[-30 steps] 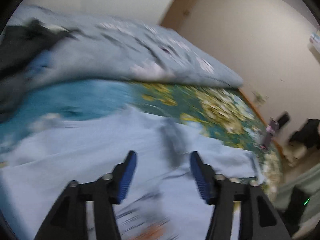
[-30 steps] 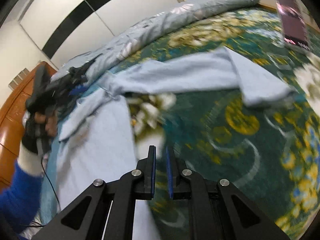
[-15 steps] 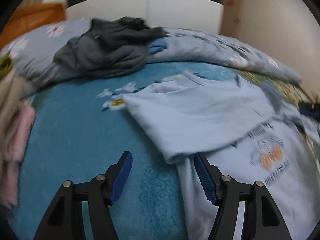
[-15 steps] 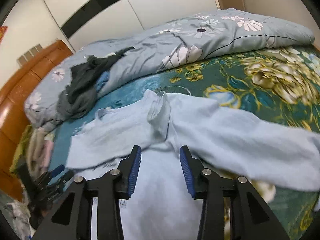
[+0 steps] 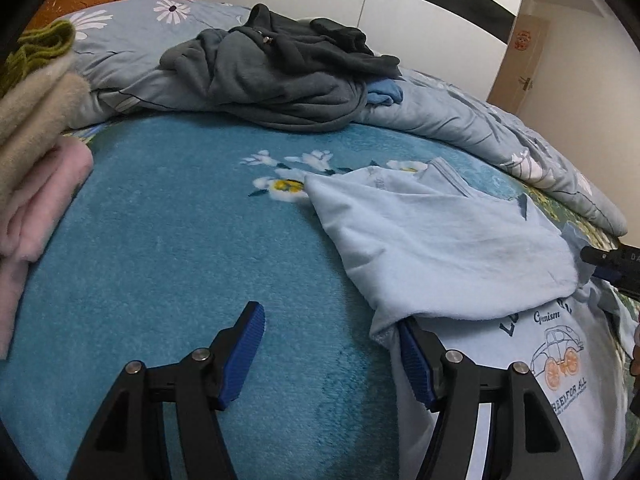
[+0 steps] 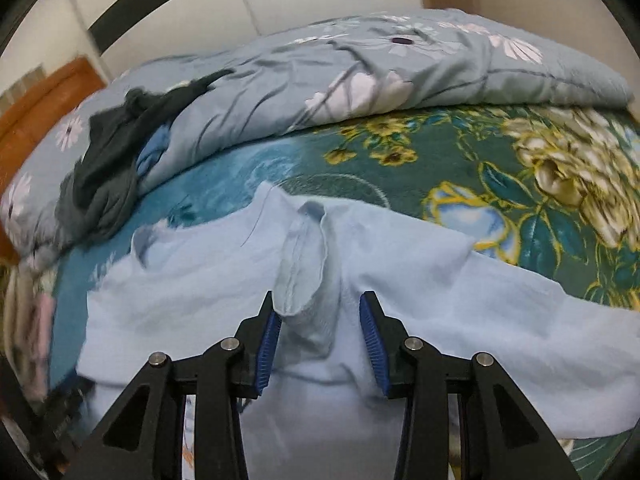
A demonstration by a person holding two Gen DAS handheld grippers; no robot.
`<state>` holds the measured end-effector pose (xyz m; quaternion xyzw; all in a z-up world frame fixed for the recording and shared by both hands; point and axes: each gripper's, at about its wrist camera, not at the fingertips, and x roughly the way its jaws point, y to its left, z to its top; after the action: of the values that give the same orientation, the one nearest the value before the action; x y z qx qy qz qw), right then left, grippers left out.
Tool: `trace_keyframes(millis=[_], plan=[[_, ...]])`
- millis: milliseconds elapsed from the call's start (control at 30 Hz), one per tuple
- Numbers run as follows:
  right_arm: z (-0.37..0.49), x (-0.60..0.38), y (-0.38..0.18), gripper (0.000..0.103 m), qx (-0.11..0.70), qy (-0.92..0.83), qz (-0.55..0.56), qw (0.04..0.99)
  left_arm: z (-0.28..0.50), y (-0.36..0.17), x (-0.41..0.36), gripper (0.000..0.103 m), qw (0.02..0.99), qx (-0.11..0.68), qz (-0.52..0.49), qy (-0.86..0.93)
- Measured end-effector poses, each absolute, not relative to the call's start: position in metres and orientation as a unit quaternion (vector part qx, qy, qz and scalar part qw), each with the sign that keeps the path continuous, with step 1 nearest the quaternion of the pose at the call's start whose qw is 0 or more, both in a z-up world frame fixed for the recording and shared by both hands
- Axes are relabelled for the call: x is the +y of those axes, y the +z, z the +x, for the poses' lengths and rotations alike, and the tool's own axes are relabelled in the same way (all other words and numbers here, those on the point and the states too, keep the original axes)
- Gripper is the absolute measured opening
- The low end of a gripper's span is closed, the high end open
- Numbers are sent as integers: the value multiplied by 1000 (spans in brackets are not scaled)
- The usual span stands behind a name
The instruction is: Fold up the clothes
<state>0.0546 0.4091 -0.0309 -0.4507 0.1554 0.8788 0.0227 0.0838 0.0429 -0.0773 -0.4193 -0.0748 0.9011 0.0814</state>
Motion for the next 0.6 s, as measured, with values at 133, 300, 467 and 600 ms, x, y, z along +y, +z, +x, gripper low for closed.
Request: trace_keyframes(millis=[133, 300, 467, 600], plan=[[61, 418, -24, 5, 188, 881, -434, 17, 84, -77, 37, 70, 80, -93, -416, 901], [77, 431, -18, 4, 227, 881, -414, 6, 83, -77, 36, 70, 75, -96, -415, 901], [77, 444, -49, 4, 267, 853, -449, 18, 83, -77, 31, 70, 74, -109, -414, 901], [81, 450, -52, 5, 285, 847, -448, 13, 82, -77, 28, 70, 75, -115, -414, 900]])
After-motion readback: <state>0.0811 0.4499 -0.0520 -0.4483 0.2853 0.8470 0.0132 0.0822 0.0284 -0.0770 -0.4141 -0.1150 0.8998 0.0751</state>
